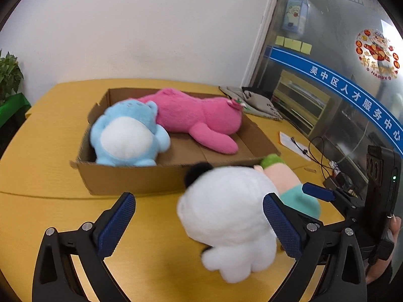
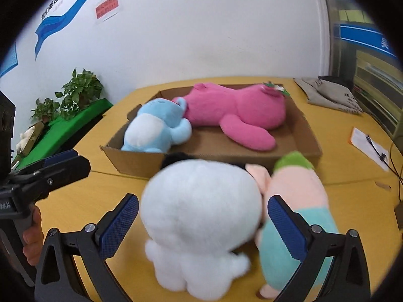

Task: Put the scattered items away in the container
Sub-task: 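Move both grippers onto the white panda and close them on it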

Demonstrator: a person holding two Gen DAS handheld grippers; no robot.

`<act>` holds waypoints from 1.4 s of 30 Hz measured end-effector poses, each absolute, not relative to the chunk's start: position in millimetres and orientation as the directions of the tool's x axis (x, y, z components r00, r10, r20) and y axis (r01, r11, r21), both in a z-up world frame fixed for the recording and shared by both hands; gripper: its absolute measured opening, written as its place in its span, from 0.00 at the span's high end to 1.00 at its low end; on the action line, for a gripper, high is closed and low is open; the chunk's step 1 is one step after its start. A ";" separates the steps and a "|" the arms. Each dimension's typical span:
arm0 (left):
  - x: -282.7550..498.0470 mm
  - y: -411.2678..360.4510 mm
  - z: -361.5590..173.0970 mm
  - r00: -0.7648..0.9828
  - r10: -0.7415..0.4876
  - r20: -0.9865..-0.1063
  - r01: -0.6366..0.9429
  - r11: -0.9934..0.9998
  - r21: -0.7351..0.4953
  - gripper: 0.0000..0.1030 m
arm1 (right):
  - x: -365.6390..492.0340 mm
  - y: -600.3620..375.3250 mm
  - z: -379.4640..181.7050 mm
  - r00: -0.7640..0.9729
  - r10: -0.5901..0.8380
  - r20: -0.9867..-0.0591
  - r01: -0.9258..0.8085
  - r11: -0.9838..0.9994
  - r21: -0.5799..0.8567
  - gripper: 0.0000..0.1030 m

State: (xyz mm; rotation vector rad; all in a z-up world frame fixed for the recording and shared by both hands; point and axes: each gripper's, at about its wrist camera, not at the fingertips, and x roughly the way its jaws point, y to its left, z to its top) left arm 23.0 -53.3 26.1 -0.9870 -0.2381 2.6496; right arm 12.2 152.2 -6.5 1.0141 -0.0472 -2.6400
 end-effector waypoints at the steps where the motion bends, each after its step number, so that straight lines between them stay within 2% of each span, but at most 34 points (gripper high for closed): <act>1: 24.7 -47.5 22.1 -0.711 0.338 -0.617 -0.221 -0.940 -0.260 0.00 | 15.7 154.1 -8.3 -0.701 -0.293 -0.651 0.273 -0.953 0.135 0.01; 11: 21.8 -22.8 16.5 -0.685 0.370 -0.628 -0.246 -0.928 -0.279 0.00 | 24.2 166.6 -23.8 -0.683 -0.298 -0.667 0.277 -0.951 0.141 0.01; 29: 22.0 -42.1 4.1 -0.669 0.399 -0.626 -0.248 -0.915 -0.318 0.00 | 19.4 152.7 -43.2 -0.634 -0.341 -0.694 0.319 -0.933 0.167 0.01; 36: -2.1 -42.4 -8.1 -0.618 0.469 -0.631 -0.284 -0.882 -0.377 0.00 | 23.1 138.1 -57.2 -0.606 -0.394 -0.691 0.382 -0.906 0.181 0.01; 39: -24.9 -33.6 -22.0 -0.574 0.478 -0.664 -0.298 -0.878 -0.375 0.00 | 15.6 133.5 -72.0 -0.597 -0.356 -0.719 0.340 -0.924 0.176 0.01; 42: -41.9 -22.2 -38.9 -0.518 0.507 -0.689 -0.327 -0.861 -0.389 0.02 | 14.0 124.7 -83.3 -0.631 -0.228 -0.742 0.291 -0.956 0.046 0.01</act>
